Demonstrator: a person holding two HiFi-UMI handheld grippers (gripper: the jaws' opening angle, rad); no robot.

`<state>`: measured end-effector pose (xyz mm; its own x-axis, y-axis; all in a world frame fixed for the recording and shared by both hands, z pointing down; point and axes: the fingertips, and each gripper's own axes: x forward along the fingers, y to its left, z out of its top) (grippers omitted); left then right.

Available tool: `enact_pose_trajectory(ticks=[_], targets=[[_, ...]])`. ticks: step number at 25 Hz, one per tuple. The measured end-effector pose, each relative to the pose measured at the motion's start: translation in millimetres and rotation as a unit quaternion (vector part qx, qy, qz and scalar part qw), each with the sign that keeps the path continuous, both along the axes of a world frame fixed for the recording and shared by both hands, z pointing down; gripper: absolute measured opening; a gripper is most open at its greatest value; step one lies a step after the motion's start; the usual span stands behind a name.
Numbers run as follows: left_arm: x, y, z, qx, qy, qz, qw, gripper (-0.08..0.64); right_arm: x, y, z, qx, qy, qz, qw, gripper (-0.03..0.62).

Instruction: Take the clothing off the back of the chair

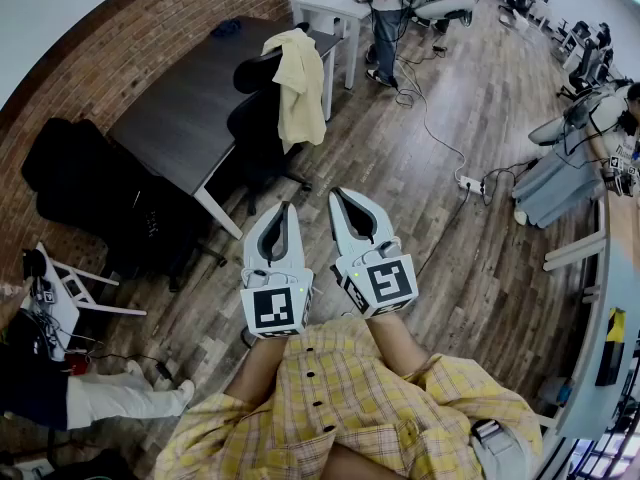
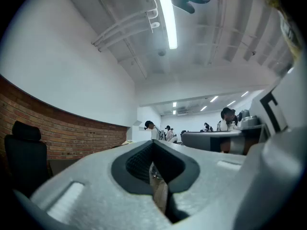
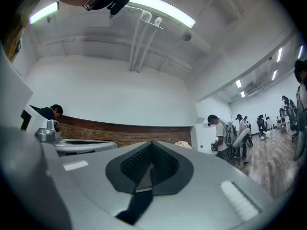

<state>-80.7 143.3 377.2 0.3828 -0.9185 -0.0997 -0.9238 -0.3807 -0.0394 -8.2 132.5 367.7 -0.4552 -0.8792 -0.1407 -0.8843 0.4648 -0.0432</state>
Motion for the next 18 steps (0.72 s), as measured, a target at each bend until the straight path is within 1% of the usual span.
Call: enact_pose_trajectory(ticks=[10,13,18], targets=[[26.8,-2.3,1.9,0.005,-0.003,-0.011,0.9999,0.001,27.6,-6.2,7.1,-0.003,-0.011,-0.006,1.0,0.003],[38.4,-7.6,4.9,0.003,-0.003,-0.017,0.9998,0.0,39.1,-10.6,10.0,-0.005,-0.014,-0.015,1.0,0.003],[66.4,-9.7,10.6,0.003,-0.007,-0.028,0.9996,0.0,62.3,-12.8,10.2,0.006,-0.017,-0.037,0.999,0.003]])
